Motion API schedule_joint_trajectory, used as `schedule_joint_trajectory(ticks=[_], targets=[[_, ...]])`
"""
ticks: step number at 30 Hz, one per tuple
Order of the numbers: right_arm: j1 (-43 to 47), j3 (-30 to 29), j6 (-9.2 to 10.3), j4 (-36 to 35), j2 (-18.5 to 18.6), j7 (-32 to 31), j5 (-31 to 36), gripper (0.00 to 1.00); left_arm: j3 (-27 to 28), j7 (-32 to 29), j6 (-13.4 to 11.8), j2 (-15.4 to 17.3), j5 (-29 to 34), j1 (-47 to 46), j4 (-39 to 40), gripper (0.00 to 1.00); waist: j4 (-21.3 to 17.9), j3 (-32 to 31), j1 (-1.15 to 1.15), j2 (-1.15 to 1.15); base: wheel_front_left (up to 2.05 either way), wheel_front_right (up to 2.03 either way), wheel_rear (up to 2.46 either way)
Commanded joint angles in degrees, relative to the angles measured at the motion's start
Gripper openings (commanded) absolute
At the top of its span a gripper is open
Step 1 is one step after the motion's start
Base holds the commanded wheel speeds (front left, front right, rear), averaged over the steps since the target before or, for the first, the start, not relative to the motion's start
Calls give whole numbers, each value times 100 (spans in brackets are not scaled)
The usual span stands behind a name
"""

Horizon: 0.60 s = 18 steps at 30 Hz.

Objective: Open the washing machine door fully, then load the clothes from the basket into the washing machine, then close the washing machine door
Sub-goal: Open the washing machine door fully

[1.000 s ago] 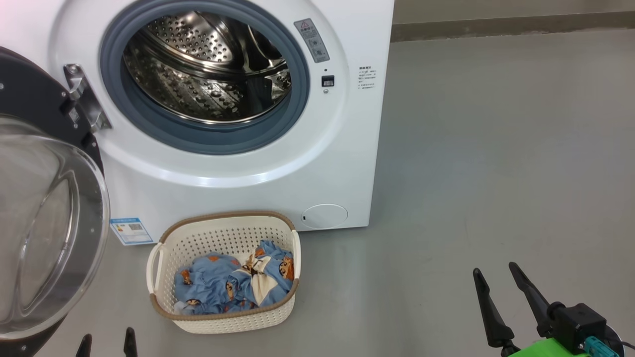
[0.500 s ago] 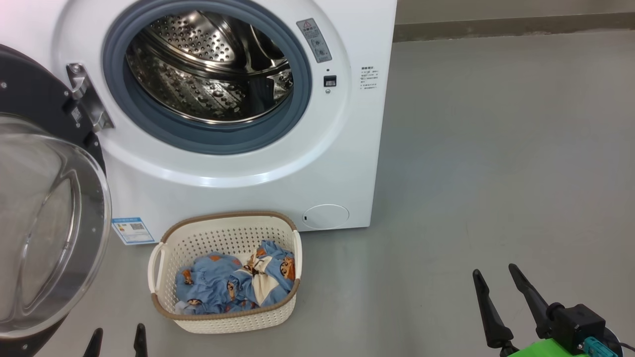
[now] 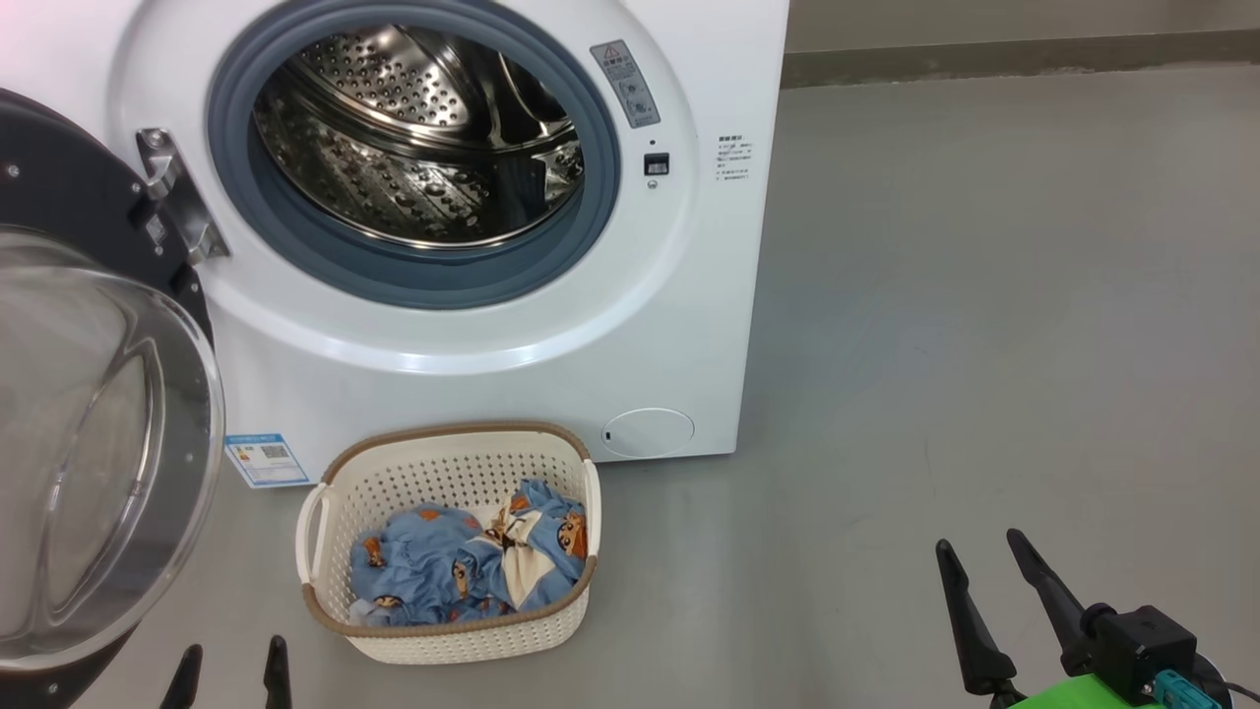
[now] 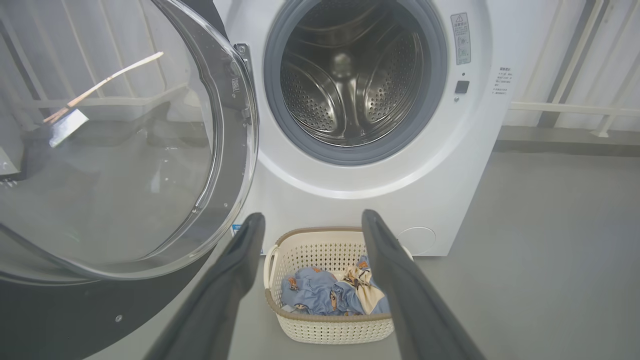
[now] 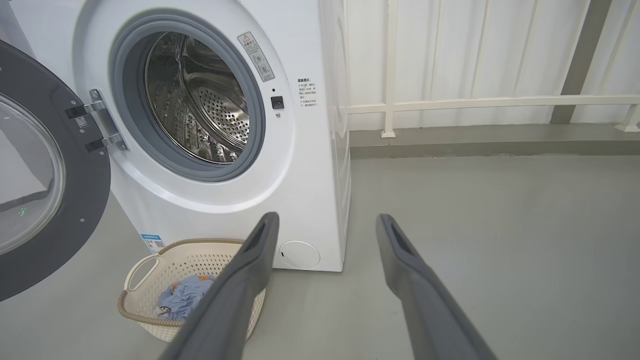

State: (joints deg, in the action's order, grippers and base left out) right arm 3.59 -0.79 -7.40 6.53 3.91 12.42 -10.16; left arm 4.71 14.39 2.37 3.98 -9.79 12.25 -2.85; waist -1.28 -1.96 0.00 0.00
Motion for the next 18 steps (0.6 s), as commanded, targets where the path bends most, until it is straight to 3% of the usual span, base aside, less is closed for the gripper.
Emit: schedule_joint_trajectory(ticks=[1, 18], targets=[[-79, 121, -9, -115, 31, 17, 58, 100, 201, 61, 40, 59, 90, -313, 124, 100, 1, -4, 0, 0, 0, 0, 0], [-89, 90, -9, -45, 13, 54, 57, 100, 256, 61, 72, 47, 104, -372, 57, 100, 42, -1, 0, 0, 0, 0, 0]])
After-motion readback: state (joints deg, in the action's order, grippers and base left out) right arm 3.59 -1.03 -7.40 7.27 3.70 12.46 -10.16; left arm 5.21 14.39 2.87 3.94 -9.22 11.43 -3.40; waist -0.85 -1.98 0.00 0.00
